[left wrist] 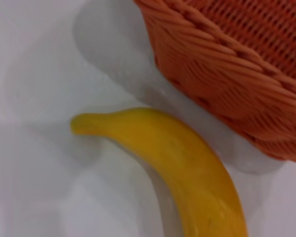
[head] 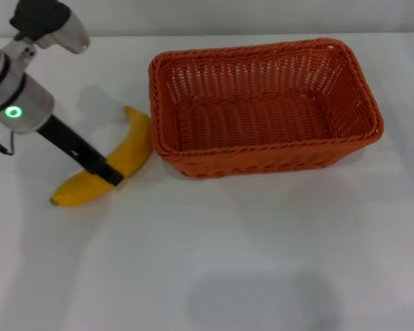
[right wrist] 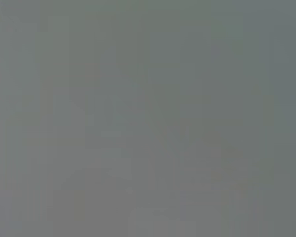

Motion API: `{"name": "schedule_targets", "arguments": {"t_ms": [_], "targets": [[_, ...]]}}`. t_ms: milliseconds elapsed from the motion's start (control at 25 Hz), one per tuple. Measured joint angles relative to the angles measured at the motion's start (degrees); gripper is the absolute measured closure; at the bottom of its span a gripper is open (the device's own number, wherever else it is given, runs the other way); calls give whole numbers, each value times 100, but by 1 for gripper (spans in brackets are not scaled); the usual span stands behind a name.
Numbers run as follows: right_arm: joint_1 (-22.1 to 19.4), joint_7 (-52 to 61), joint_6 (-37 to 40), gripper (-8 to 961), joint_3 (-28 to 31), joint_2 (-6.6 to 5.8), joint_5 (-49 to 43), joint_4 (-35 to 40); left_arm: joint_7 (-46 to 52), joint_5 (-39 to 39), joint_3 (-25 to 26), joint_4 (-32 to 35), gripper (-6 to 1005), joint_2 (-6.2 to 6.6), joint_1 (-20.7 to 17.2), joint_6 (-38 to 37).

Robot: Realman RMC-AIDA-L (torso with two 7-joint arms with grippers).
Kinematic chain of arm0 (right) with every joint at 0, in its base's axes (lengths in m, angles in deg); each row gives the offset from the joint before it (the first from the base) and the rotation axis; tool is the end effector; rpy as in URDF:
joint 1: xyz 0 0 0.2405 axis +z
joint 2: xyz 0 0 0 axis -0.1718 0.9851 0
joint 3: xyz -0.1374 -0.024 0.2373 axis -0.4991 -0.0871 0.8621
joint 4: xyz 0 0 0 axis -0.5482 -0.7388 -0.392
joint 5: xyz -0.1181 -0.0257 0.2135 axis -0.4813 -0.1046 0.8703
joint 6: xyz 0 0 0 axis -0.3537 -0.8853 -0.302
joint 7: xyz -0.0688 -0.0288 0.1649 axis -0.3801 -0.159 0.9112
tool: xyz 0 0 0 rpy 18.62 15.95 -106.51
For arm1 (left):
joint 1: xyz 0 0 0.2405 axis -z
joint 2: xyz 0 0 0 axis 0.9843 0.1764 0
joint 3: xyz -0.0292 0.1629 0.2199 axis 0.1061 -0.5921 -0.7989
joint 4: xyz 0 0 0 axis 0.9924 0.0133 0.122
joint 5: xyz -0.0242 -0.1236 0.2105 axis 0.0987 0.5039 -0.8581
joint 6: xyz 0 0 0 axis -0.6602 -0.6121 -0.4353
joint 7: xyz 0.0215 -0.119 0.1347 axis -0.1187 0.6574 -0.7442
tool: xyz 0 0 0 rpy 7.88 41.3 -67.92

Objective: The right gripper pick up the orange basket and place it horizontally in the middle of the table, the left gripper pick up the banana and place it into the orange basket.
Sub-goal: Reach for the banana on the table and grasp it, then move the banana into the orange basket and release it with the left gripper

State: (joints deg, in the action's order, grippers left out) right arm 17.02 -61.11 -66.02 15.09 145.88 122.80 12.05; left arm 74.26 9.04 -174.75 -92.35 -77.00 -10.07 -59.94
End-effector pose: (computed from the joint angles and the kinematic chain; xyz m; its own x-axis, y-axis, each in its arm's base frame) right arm 0.3788 0.4162 0.0777 0.5394 0.2418 -0.8066 -0.8136 -0.0975 -0.5733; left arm -0.2735 0.4653 -0.0329 0.6953 0.6699 -0.2603 0.5940 -0.7396 -0.3165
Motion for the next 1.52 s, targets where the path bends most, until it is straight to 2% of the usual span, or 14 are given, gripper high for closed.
{"name": "schedule_targets", "arguments": {"t_ms": [120, 280, 400, 440, 640, 760, 920, 1040, 1160, 1240, 1400, 1520], "targets": [[-2, 1, -1, 80, 0, -2, 2, 2, -42, 21, 1, -394, 511, -25, -41, -241], [-2, 0, 7, 80, 1, -5, 2, 20, -58, 675, 3, -1368, 510, -60, -234, -440], [-2, 0, 12, 80, 40, -11, 2, 38, -112, 1122, -1, -1732, 509, 7, -350, -541], [-2, 0, 13, 80, 72, -12, 2, 41, -180, 1663, -4, -2019, 509, 115, -436, -649], [-1, 0, 17, 80, 133, -13, 0, 43, -362, 2838, -8, -2417, 507, 259, -495, -858], [8, 0, 20, 80, 132, -13, 1, 33, -620, 3540, -13, -2506, 507, 286, -355, -1160], [19, 0, 19, 80, 132, -13, 1, 2, -1002, 3639, -16, -2496, 506, 269, 121, -1475], [11, 0, 19, 80, 132, -5, 1, 0, -1467, 3485, -16, -2451, 505, 159, 626, -1677], [-2, 0, 18, 80, 132, 4, 1, -1, -1878, 3187, -16, -2288, 504, -7, 1072, -1715], [-3, 0, 13, 80, 132, 6, 1, -5, -2116, 2779, -16, -1938, 503, -146, 1380, -1637], [-3, 0, 4, 80, 137, 12, 1, -12, -2279, 1970, -15, -1171, 502, -466, 1713, -1062], [-11, 16, -10, 80, 142, 14, 1, -24, -2260, 1631, -13, -497, 502, -498, 1711, -551]]}}
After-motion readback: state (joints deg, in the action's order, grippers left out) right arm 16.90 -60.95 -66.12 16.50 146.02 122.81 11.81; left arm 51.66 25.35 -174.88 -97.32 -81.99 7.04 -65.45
